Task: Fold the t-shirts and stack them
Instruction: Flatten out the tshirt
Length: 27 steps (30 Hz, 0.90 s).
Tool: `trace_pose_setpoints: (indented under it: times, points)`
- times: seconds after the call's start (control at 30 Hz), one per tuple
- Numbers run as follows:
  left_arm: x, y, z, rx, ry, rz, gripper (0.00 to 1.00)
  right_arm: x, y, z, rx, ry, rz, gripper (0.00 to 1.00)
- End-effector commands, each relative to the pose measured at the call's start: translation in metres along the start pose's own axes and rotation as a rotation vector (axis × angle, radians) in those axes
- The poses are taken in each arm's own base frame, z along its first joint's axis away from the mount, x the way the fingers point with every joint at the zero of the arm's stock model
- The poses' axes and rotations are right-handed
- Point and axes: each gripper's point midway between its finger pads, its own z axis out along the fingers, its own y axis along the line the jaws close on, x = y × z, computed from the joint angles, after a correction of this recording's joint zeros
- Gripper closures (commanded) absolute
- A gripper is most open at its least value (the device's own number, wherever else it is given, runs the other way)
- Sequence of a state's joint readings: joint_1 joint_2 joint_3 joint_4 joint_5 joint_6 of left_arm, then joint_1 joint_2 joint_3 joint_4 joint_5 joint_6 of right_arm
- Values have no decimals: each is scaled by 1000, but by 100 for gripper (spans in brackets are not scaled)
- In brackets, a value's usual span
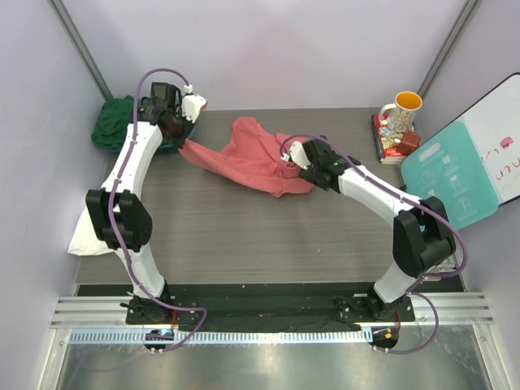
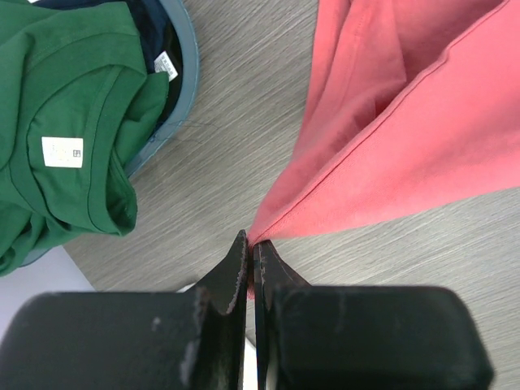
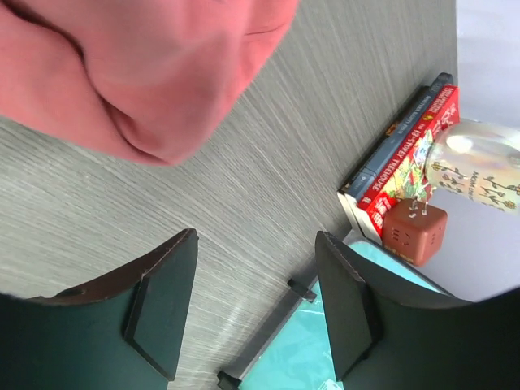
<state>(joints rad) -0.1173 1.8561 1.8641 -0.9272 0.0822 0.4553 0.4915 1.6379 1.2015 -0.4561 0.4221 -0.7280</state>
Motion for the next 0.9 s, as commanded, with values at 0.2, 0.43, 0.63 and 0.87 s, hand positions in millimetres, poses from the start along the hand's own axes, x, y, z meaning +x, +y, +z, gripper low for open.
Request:
trace_pose_setpoints:
  times: [0.2, 0.43, 0.63, 0.87]
  points:
    - [-16, -2, -15, 20, -66, -44, 100, -94, -30, -12, -154, -277, 337, 36]
    - [-11, -5, -18, 22, -62, -56, 100, -153, 7, 8, -468, -390, 278, 35]
    - [-4, -7, -20, 9, -54, -61, 100, -159, 33, 18, -609, -370, 246, 35]
    - [1, -9, -18, 6, -48, -65, 100, -139, 57, 27, -673, -294, 215, 35]
